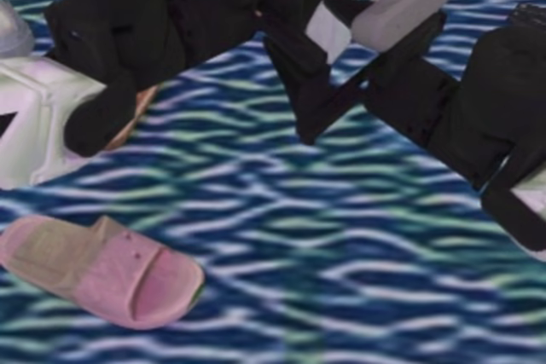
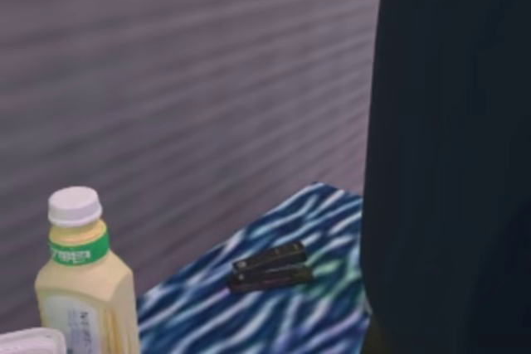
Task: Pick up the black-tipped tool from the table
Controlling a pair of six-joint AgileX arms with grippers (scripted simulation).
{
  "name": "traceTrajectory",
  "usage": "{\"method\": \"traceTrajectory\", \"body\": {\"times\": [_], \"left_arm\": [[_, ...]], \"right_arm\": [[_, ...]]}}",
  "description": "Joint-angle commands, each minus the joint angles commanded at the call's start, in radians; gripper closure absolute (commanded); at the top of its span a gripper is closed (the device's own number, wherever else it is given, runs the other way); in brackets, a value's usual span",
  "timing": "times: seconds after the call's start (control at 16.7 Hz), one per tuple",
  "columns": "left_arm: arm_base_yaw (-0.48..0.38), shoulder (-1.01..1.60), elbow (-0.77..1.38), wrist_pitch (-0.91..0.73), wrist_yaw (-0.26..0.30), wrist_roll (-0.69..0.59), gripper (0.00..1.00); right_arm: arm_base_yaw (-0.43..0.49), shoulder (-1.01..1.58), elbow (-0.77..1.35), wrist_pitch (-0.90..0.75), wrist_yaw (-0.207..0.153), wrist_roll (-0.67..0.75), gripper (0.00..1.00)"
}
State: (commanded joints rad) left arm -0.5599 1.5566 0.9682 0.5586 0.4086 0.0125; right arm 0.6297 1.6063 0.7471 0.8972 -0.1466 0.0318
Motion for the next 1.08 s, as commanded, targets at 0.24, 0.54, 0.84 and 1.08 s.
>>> {"method": "traceTrajectory", "body": {"times": [0.24,0.54,0.84,1.08], "left_arm": [[0.000,0.000,0.000,0.000,0.000,0.000,1.00],[0.011,-0.006,-0.007,-0.002,0.010,-0.002,1.00],[0.116,-0.061,-0.058,-0.009,0.099,0.002,1.00],[0.163,-0.087,-0.080,-0.012,0.141,0.006,1.00]], "right_arm": [[0.000,0.000,0.000,0.000,0.000,0.000,0.00],[-0.003,-0.017,-0.017,-0.003,-0.002,-0.001,0.00],[-0.027,-0.208,-0.186,-0.020,-0.031,0.000,0.00],[-0.032,-0.276,-0.252,-0.023,-0.048,0.002,0.00]]}}
